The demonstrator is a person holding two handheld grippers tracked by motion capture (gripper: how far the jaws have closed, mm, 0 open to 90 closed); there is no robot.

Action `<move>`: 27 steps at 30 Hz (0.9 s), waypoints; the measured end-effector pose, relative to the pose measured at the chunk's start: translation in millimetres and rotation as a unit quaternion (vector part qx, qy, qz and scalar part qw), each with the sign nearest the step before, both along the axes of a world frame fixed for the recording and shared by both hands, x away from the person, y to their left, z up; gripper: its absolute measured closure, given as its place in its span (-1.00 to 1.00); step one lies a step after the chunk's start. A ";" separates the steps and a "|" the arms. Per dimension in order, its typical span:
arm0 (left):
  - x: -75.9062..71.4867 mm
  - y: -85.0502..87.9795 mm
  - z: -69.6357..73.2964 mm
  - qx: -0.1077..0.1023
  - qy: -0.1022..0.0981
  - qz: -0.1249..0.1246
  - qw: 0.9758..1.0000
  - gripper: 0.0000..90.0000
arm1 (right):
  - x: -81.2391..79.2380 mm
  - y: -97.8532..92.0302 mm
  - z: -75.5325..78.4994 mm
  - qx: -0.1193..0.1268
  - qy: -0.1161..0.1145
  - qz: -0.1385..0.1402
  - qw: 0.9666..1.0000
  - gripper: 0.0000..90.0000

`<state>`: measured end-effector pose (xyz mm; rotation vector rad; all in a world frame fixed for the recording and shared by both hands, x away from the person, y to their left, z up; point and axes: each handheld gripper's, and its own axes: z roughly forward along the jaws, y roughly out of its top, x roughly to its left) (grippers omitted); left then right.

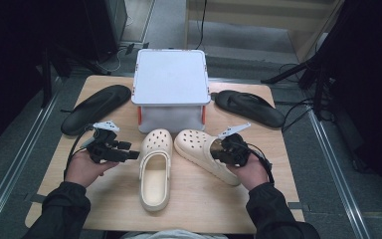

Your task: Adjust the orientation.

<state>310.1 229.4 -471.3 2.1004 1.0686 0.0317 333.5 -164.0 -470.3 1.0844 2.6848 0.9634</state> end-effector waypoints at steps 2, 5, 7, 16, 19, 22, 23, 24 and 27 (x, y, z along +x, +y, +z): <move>0.0 0.1 0.2 0.000 0.000 0.000 1.000 -0.08 | -2.2 3.6 -0.1 0.000 0.003 0.002 1.000 1.00; -0.1 0.2 0.5 0.001 -0.002 0.000 1.000 -0.08 | -4.2 7.4 -0.3 0.003 0.005 0.005 1.000 1.00; -0.1 0.1 0.6 0.001 -0.003 -0.001 1.000 -0.07 | -5.1 8.5 0.1 0.002 0.007 0.002 1.000 1.00; -1.4 0.6 1.9 -0.004 0.002 -0.007 1.000 0.21 | -8.8 17.8 0.4 0.026 0.030 -0.001 0.999 1.00; -1.1 0.9 1.5 -0.005 0.007 -0.009 1.000 0.33 | -10.4 21.0 1.4 0.035 0.032 0.002 0.999 1.00; -0.7 1.8 1.4 -0.005 0.010 -0.013 1.000 0.46 | -11.6 23.3 1.5 0.036 0.033 0.002 0.999 1.00; -0.7 2.2 1.5 -0.005 0.011 -0.013 1.000 0.51 | -12.3 25.3 1.2 0.037 0.034 0.002 0.999 1.00; -0.8 2.7 1.8 -0.006 0.014 -0.012 1.000 0.54 | -12.5 26.4 0.8 0.040 0.034 0.003 0.999 1.00; -0.4 3.5 1.8 -0.006 0.016 -0.013 1.000 0.60 | -13.7 30.8 0.4 0.045 0.036 0.005 0.998 1.00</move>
